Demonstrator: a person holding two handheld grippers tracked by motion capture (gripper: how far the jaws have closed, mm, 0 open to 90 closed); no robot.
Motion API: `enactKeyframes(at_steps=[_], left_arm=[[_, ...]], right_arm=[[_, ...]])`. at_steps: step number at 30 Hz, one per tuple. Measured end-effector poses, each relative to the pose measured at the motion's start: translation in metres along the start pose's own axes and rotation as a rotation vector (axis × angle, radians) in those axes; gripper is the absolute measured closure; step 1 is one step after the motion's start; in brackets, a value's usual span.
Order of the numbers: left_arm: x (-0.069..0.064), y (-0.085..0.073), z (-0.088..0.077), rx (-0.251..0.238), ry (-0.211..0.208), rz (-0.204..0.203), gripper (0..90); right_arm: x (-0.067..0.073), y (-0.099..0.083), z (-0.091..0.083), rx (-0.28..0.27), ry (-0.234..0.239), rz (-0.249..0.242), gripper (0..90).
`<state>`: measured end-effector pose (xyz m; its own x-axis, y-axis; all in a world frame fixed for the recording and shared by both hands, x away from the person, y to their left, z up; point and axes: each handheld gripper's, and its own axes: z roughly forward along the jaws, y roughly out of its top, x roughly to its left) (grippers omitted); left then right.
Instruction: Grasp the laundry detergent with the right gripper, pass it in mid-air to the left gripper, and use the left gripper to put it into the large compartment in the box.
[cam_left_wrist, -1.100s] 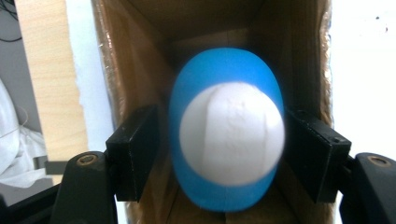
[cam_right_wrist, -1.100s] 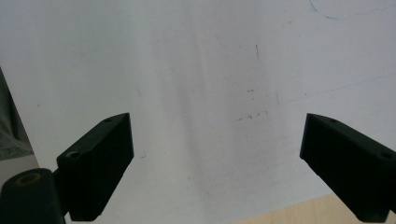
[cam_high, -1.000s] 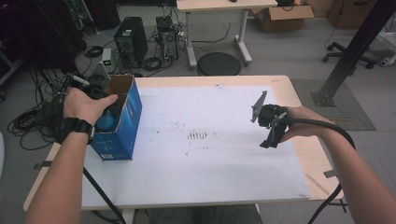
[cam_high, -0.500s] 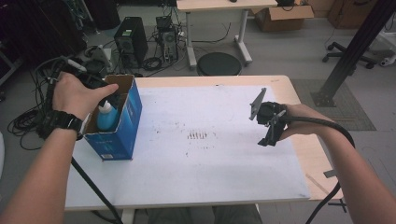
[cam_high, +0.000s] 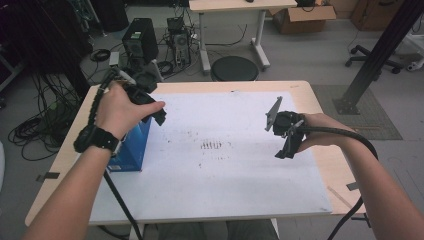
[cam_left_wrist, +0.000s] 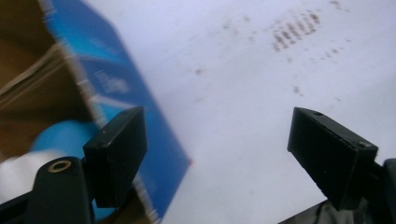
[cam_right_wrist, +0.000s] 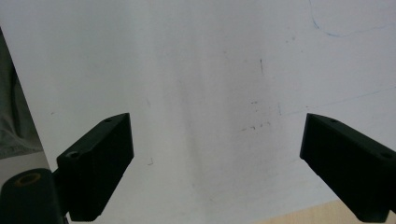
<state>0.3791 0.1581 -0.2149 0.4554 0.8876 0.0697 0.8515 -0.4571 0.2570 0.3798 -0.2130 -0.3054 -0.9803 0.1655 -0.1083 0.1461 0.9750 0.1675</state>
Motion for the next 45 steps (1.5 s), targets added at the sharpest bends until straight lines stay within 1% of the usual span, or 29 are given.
enactKeyframes(at_steps=[1, 2, 3, 4, 5, 6, 9, 10, 11, 12, 13, 14, 15, 16, 17, 19, 20, 22, 23, 24, 25, 26, 27, 28, 29, 31, 32, 36, 45], left_arm=[[-0.010, 0.004, 0.007, 0.001, -0.020, 0.030, 20.3], [-0.016, 0.005, 0.011, 0.004, -0.027, 0.046, 20.0], [-0.016, 0.005, 0.011, 0.004, -0.027, 0.046, 18.9], [-0.021, 0.007, 0.016, 0.006, -0.042, 0.065, 16.9], [-0.029, 0.009, 0.022, 0.010, -0.067, 0.086, 15.9], [-0.033, 0.010, 0.026, 0.012, -0.076, 0.103, 15.9], [-0.043, 0.013, 0.037, 0.015, -0.081, 0.149, 15.1], [-0.043, 0.013, 0.037, 0.015, -0.081, 0.149, 14.7], [-0.049, 0.015, 0.044, 0.029, -0.082, 0.192, 13.9], [-0.052, 0.015, 0.047, 0.032, -0.085, 0.211, 13.2], [-0.052, 0.015, 0.047, 0.032, -0.085, 0.211, 12.5], [-0.057, 0.016, 0.053, 0.031, -0.100, 0.237, 11.9], [-0.057, 0.016, 0.053, 0.031, -0.100, 0.237, 11.6], [-0.062, 0.016, 0.059, 0.036, -0.112, 0.259, 10.8], [-0.062, 0.016, 0.059, 0.036, -0.112, 0.259, 10.0], [-0.066, 0.017, 0.064, 0.042, -0.119, 0.281, 9.8], [-0.068, 0.017, 0.066, 0.040, -0.126, 0.297, 8.7], [-0.074, 0.018, 0.070, 0.037, -0.139, 0.328, 7.8], [-0.074, 0.018, 0.070, 0.037, -0.139, 0.328, 7.1], [-0.077, 0.019, 0.072, 0.041, -0.143, 0.345, 7.1], [-0.080, 0.019, 0.073, 0.039, -0.150, 0.352, 6.3], [-0.083, 0.020, 0.076, 0.041, -0.164, 0.366, 5.9], [-0.083, 0.020, 0.076, 0.041, -0.164, 0.366, 5.4], [-0.087, 0.020, 0.078, 0.046, -0.172, 0.384, 5.1], [-0.089, 0.021, 0.079, 0.049, -0.172, 0.390, 5.1], [-0.090, 0.021, 0.081, 0.049, -0.178, 0.386, 5.0], [-0.091, 0.022, 0.083, 0.054, -0.189, 0.392, 5.0], [-0.093, 0.022, 0.084, 0.055, -0.203, 0.393, 5.0], [-0.095, 0.021, 0.082, 0.055, -0.206, 0.402, 5.0]], right_arm=[[0.000, 0.000, 0.000, 0.006, 0.000, 0.007, 9.5], [0.000, 0.000, 0.000, 0.010, 0.001, 0.005, 9.5], [0.000, 0.000, 0.000, 0.010, 0.001, 0.005, 9.5], [0.000, 0.000, 0.000, 0.015, 0.001, 0.003, 9.4], [0.000, 0.000, 0.000, 0.013, 0.000, 0.004, 9.5], [0.000, -0.001, 0.000, 0.012, 0.001, 0.007, 9.5], [0.000, -0.002, 0.000, 0.018, 0.001, 0.009, 9.5], [0.000, -0.002, 0.000, 0.018, 0.001, 0.009, 9.5], [0.000, -0.003, 0.000, 0.015, 0.005, 0.013, 9.5], [0.000, -0.003, 0.000, 0.013, 0.005, 0.015, 9.4], [0.000, -0.003, 0.000, 0.013, 0.005, 0.015, 9.4], [-0.001, -0.004, 0.000, 0.002, 0.005, 0.019, 9.4], [-0.001, -0.004, 0.000, -0.006, 0.006, 0.025, 9.4], [-0.002, -0.004, 0.000, -0.015, 0.011, 0.030, 9.4], [-0.002, -0.004, 0.000, -0.015, 0.011, 0.030, 9.4], [-0.003, -0.005, 0.000, -0.019, 0.018, 0.034, 8.7], [-0.004, -0.005, 0.001, -0.029, 0.025, 0.031, 8.5], [-0.004, -0.006, 0.001, -0.028, 0.028, 0.031, 7.7], [-0.004, -0.006, 0.001, -0.028, 0.028, 0.031, 7.7], [-0.005, -0.006, 0.002, -0.029, 0.031, 0.029, 7.4], [-0.006, -0.006, 0.002, -0.030, 0.033, 0.029, 7.0], [-0.007, -0.006, 0.002, -0.036, 0.035, 0.028, 6.6], [-0.008, -0.006, 0.002, -0.035, 0.038, 0.028, 6.4], [-0.008, -0.006, 0.002, -0.039, 0.037, 0.027, 5.9], [-0.008, -0.006, 0.002, -0.040, 0.039, 0.028, 5.2], [-0.009, -0.005, 0.002, -0.040, 0.040, 0.022, 5.5], [-0.009, -0.005, 0.002, -0.039, 0.039, 0.022, 5.5], [-0.009, -0.005, 0.002, -0.037, 0.039, 0.021, 5.5], [-0.008, -0.004, 0.003, -0.034, 0.042, 0.018, 5.3]])
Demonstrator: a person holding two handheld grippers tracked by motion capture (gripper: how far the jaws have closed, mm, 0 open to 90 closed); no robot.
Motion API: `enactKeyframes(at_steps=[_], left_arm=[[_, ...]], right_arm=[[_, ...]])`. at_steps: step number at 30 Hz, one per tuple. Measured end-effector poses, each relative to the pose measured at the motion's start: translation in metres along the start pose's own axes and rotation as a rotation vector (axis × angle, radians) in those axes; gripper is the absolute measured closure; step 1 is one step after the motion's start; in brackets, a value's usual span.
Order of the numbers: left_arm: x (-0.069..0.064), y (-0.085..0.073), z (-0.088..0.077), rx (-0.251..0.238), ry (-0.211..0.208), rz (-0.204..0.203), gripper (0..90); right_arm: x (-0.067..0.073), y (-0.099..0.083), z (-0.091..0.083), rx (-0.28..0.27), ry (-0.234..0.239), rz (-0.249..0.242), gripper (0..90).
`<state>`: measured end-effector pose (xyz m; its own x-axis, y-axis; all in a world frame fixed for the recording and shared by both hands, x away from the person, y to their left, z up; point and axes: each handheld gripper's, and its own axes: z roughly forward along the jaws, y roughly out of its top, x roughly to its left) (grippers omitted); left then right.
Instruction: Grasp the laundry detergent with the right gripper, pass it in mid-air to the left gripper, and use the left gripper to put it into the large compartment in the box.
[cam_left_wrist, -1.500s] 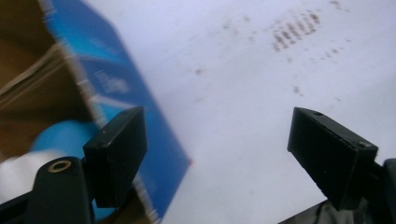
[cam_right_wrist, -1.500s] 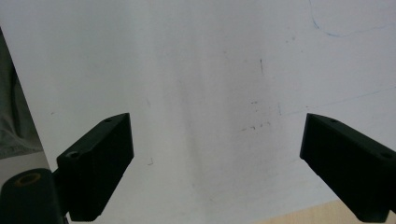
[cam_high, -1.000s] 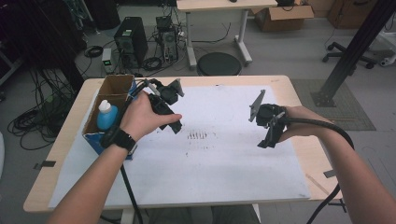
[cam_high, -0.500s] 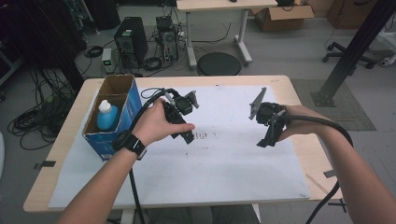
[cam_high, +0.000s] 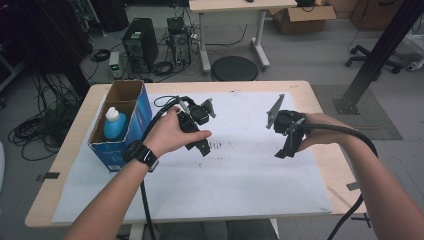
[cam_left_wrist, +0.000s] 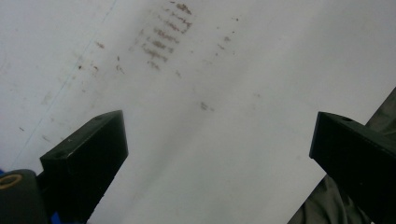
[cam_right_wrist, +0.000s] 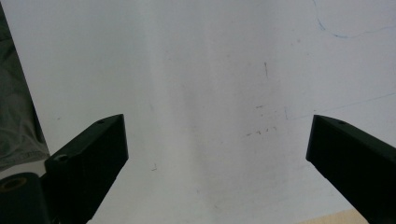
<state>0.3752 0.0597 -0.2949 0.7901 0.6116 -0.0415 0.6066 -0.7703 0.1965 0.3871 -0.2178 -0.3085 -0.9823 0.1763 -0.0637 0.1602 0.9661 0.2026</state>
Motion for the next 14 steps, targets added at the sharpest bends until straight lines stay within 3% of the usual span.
enactKeyframes(at_steps=[14], left_arm=[[-0.0038, -0.0003, -0.0013, 0.004, -0.007, 0.021, 5.0]], right_arm=[[0.0024, -0.0013, -0.0006, 0.007, 0.003, 0.001, 5.4]])
